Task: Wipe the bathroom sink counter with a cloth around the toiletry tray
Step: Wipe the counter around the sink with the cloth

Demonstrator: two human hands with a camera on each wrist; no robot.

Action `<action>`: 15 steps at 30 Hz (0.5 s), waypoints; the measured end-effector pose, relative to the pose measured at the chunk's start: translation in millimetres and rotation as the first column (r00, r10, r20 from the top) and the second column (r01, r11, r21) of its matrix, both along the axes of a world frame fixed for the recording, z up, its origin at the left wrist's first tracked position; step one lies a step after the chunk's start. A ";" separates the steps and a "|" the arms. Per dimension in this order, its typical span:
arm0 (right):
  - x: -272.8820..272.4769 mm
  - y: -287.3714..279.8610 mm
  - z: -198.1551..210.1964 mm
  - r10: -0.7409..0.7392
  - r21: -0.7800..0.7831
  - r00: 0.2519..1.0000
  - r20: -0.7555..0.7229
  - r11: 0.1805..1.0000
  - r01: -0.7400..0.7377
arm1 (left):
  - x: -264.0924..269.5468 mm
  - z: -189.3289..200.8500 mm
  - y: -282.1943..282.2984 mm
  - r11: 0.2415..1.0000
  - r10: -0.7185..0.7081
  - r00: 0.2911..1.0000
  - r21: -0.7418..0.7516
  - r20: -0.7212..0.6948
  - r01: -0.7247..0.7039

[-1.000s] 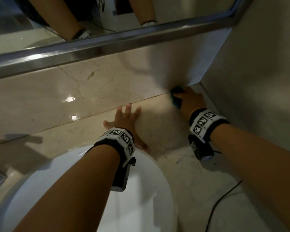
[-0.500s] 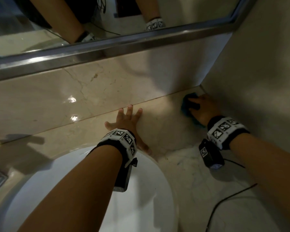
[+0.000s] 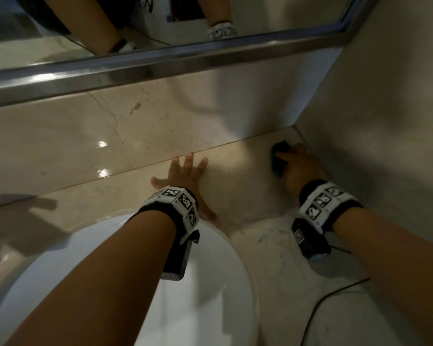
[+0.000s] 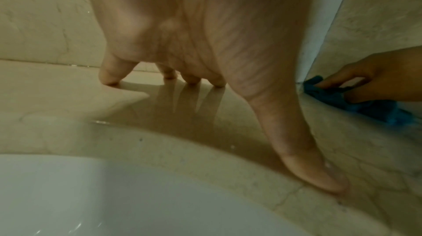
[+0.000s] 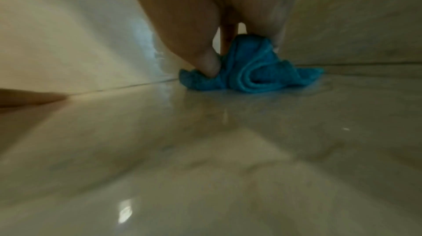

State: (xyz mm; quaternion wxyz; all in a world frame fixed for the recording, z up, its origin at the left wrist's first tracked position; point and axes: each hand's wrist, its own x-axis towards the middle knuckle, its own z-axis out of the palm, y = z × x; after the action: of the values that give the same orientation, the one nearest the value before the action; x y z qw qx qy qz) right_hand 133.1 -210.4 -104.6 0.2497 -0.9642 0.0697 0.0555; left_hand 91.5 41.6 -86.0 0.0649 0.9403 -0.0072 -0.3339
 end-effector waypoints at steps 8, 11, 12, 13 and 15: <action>-11.4 -3.2 5.4 -0.042 0.174 0.993 -0.107 0.983 0.060 | -1.2 0.3 0.1 1.000 0.004 1.000 -0.001 0.011 -0.004; -8.8 -2.7 10.8 -0.111 0.087 0.988 -0.105 0.989 0.121 | -2.1 0.5 0.0 1.000 0.011 1.000 -0.008 0.014 -0.011; -12.7 3.3 10.5 -0.078 0.078 0.994 -0.079 0.993 0.084 | -2.3 0.8 -0.2 1.000 0.011 1.000 -0.011 0.017 -0.011; -20.2 13.4 7.4 -0.027 0.111 0.997 -0.069 0.993 0.034 | -2.4 0.8 -0.4 1.000 0.013 1.000 -0.018 0.020 -0.013; -42.8 35.7 3.5 0.128 0.144 0.991 -0.049 0.982 -0.120 | -2.7 1.5 -0.8 1.000 0.016 0.999 -0.020 0.030 -0.016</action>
State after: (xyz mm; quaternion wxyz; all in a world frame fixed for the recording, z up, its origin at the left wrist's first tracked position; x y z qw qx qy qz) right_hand 90.2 -174.7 -101.1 0.3111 -0.9446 0.0126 0.1037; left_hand 88.8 40.8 -84.5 0.0769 0.9446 -0.0039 -0.3192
